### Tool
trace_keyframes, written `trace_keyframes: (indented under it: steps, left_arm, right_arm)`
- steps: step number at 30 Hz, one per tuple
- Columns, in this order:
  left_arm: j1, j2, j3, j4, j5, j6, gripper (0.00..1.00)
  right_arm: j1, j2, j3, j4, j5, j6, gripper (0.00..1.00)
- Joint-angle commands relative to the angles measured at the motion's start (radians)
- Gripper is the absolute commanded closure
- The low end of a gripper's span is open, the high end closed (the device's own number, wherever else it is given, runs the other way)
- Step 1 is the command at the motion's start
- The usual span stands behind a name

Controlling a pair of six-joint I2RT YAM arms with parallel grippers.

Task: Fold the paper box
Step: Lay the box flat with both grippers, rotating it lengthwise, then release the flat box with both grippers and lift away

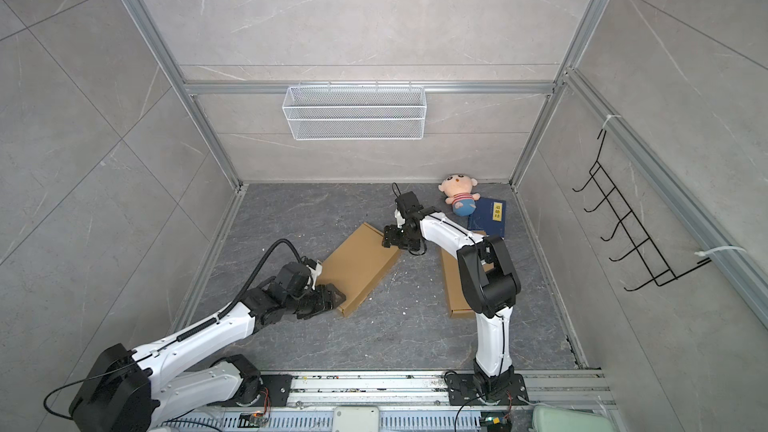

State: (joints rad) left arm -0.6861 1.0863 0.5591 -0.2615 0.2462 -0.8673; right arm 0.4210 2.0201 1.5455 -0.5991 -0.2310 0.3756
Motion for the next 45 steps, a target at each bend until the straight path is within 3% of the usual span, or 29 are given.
trace_keyframes:
  steps: [1, 5, 9, 13, 18, 22, 26, 34, 42, 45]
  left_arm:
    - [-0.03, -0.03, 0.078, -0.068, 0.014, -0.024, 0.25]
    - [-0.004, -0.065, 0.186, -0.236, -0.035, 0.095, 0.23]
    - [0.146, 0.008, 0.26, -0.219, 0.01, 0.239, 0.2]
    - [0.292, 0.198, 0.347, -0.098, 0.037, 0.342, 0.2]
    - [0.348, 0.476, 0.5, -0.026, 0.063, 0.408, 0.19]
    - [0.357, 0.627, 0.575, 0.011, 0.093, 0.415, 0.19]
    - [0.337, 0.688, 0.571, 0.048, 0.146, 0.388, 0.21]
    - [0.219, 0.632, 0.414, 0.152, 0.182, 0.273, 0.24]
    - [-0.007, 0.632, 0.363, 0.328, 0.091, 0.046, 0.26]
    - [-0.054, 0.65, 0.376, 0.378, 0.07, -0.016, 0.25]
  right_arm:
    - [-0.004, 0.017, 0.076, -0.152, 0.055, -0.119, 0.19]
    - [-0.004, -0.075, -0.022, -0.074, 0.048, -0.029, 0.2]
    - [-0.002, -0.195, -0.213, 0.091, -0.013, 0.135, 0.22]
    - [0.031, -0.256, -0.329, 0.206, -0.038, 0.279, 0.24]
    - [0.069, -0.313, -0.441, 0.307, -0.03, 0.396, 0.24]
    - [0.115, -0.301, -0.458, 0.327, -0.045, 0.419, 0.24]
    - [0.131, -0.269, -0.455, 0.338, -0.062, 0.407, 0.24]
    - [0.102, -0.209, -0.387, 0.232, -0.085, 0.266, 0.29]
    - [0.014, -0.224, -0.381, 0.077, -0.103, 0.058, 0.31]
    - [-0.012, -0.23, -0.386, 0.052, -0.111, 0.023, 0.31]
